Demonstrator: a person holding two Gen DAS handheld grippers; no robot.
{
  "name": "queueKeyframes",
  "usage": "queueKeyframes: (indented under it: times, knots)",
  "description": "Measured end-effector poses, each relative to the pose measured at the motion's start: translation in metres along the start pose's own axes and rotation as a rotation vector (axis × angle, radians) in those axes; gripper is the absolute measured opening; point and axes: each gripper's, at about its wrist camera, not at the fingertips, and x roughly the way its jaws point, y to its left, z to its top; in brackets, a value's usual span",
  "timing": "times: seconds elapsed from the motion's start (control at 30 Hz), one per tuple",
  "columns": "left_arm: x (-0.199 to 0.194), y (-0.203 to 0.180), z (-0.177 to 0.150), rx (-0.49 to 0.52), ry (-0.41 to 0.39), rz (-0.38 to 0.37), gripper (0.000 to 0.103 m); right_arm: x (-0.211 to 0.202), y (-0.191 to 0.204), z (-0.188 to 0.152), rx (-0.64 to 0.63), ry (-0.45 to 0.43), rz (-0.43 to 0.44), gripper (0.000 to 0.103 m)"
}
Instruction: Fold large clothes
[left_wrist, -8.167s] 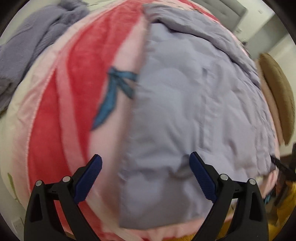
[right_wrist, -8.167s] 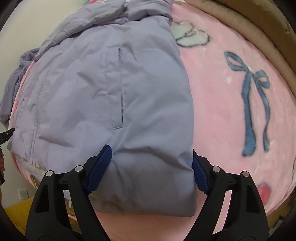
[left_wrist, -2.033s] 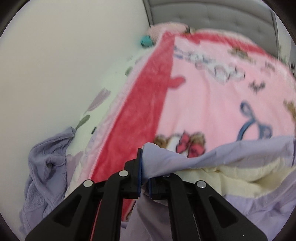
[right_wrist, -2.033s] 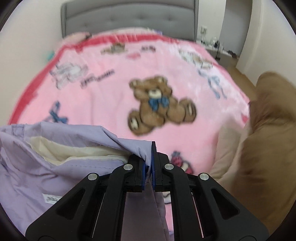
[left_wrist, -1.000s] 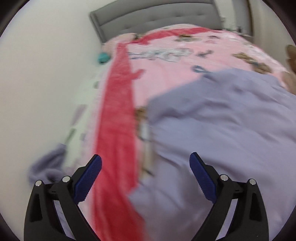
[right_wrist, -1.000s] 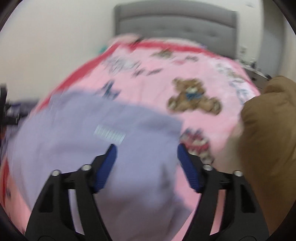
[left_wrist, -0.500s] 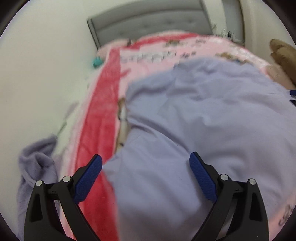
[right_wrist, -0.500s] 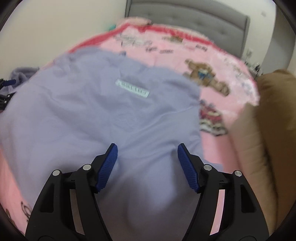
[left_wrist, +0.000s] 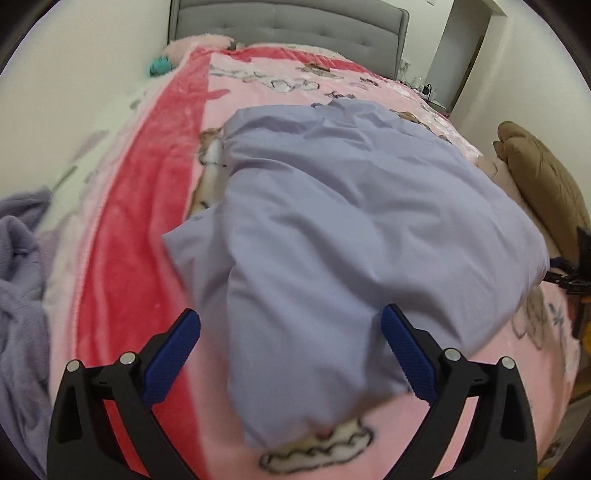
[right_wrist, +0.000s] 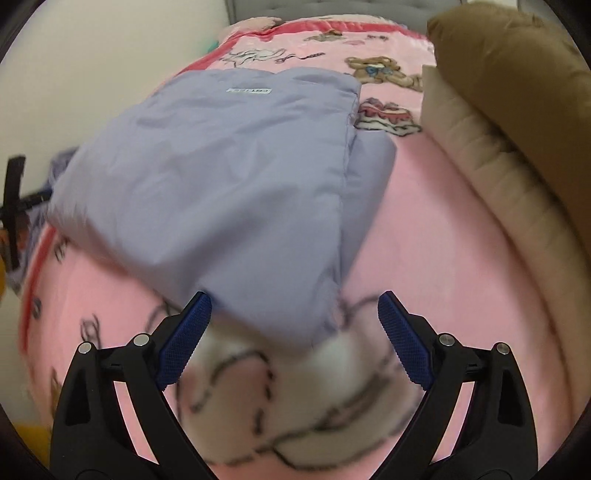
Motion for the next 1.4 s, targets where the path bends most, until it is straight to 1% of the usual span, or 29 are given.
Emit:
queueKeyframes:
  times: [0.07,0.1,0.13,0.17,0.2,0.23,0.3,0.33,0.37,0.4,0.47,0.5,0.53,0.63,0.73,0.8,0.83,0.87,0.9,0.97,1.0,1.07,1.1,1.13,1.17,1.2,1.23,1.3,1.4]
  knots:
    - [0.006,0.002,0.012,-0.03,0.022,-0.076,0.097,0.007,0.0,0.012,0.042,0.0,0.078,0.084]
    - [0.008,0.002,0.015,-0.046,0.035,-0.12,0.097,0.012,-0.002,0.018,0.08,0.02,0.139,0.081]
    - [0.013,0.002,0.019,-0.061,0.057,-0.162,0.097,0.017,-0.002,0.023,0.105,0.04,0.165,0.073]
    - [0.02,0.001,0.022,-0.07,0.093,-0.183,0.093,0.021,-0.001,0.028,0.12,0.062,0.186,0.064]
    - [0.022,-0.001,0.022,-0.059,0.108,-0.179,0.084,0.021,0.001,0.032,0.116,0.067,0.182,0.062]
    - [0.021,-0.004,0.022,-0.038,0.109,-0.177,0.078,0.015,0.003,0.034,0.114,0.049,0.179,0.055]
    - [0.009,-0.007,0.021,-0.019,0.073,-0.162,0.033,0.003,0.007,0.037,0.12,0.014,0.178,0.044]
    - [0.003,-0.007,0.019,-0.032,0.067,-0.19,0.027,-0.007,0.011,0.038,0.121,-0.013,0.185,0.035]
    - [-0.004,-0.006,0.015,-0.06,0.078,-0.257,0.019,-0.014,0.015,0.038,0.109,-0.028,0.181,0.03]
    - [-0.009,-0.008,0.009,-0.063,0.09,-0.29,0.016,-0.019,0.021,0.037,0.085,-0.034,0.18,0.028]
    - [-0.017,-0.022,-0.009,0.001,0.128,-0.291,0.015,-0.026,0.03,0.031,0.029,-0.027,0.168,0.024]
    - [-0.019,-0.026,-0.017,0.01,0.147,-0.287,0.014,-0.028,0.033,0.027,0.028,-0.015,0.183,0.023]
    - [-0.023,-0.029,-0.029,0.006,0.165,-0.289,0.014,-0.031,0.033,0.022,0.028,-0.011,0.181,0.022]
    - [-0.043,-0.027,-0.054,-0.032,0.159,-0.29,0.013,-0.048,0.043,0.005,0.005,-0.011,0.177,0.02]
    - [-0.053,-0.025,-0.074,-0.085,0.169,-0.315,0.013,-0.057,0.047,-0.012,0.017,0.003,0.184,0.02]
    - [-0.045,-0.029,-0.084,-0.069,0.207,-0.301,0.014,-0.047,0.039,-0.033,0.045,0.055,0.16,0.02]
    - [-0.036,-0.029,-0.089,-0.073,0.227,-0.288,0.014,-0.037,0.034,-0.043,0.063,0.094,0.155,0.022]
    - [-0.028,-0.029,-0.09,-0.078,0.234,-0.273,0.016,-0.03,0.033,-0.049,0.071,0.116,0.151,0.027]
    - [-0.022,-0.028,-0.088,-0.075,0.236,-0.26,0.02,-0.023,0.035,-0.053,0.052,0.131,0.116,0.032]
    - [-0.017,-0.033,-0.081,-0.042,0.234,-0.214,0.021,-0.021,0.045,-0.053,-0.003,0.139,0.055,0.051]
    - [-0.022,-0.039,-0.08,-0.004,0.225,-0.185,0.021,-0.024,0.049,-0.05,-0.014,0.133,0.049,0.055]
    - [-0.035,-0.059,-0.074,0.121,0.192,-0.106,0.022,-0.041,0.054,-0.043,-0.022,0.074,0.058,0.056]
    - [-0.04,-0.064,-0.072,0.148,0.174,-0.082,0.027,-0.05,0.054,-0.04,-0.021,0.04,0.066,0.057]
    - [-0.045,-0.066,-0.069,0.159,0.153,-0.071,0.033,-0.058,0.051,-0.035,-0.006,0.009,0.084,0.063]
    - [-0.048,-0.067,-0.066,0.14,0.14,-0.085,0.04,-0.062,0.048,-0.031,0.015,-0.005,0.111,0.064]
    - [-0.048,-0.067,-0.064,0.115,0.137,-0.097,0.045,-0.065,0.043,-0.026,0.045,-0.017,0.152,0.066]
    - [-0.048,-0.064,-0.063,0.08,0.133,-0.111,0.046,-0.063,0.039,-0.02,0.063,-0.018,0.172,0.067]
    - [-0.045,-0.058,-0.064,0.034,0.126,-0.112,0.047,-0.06,0.034,-0.01,0.063,-0.023,0.168,0.067]
    - [-0.043,-0.057,-0.07,0.019,0.11,-0.097,0.047,-0.054,0.03,-0.002,0.067,-0.02,0.187,0.067]
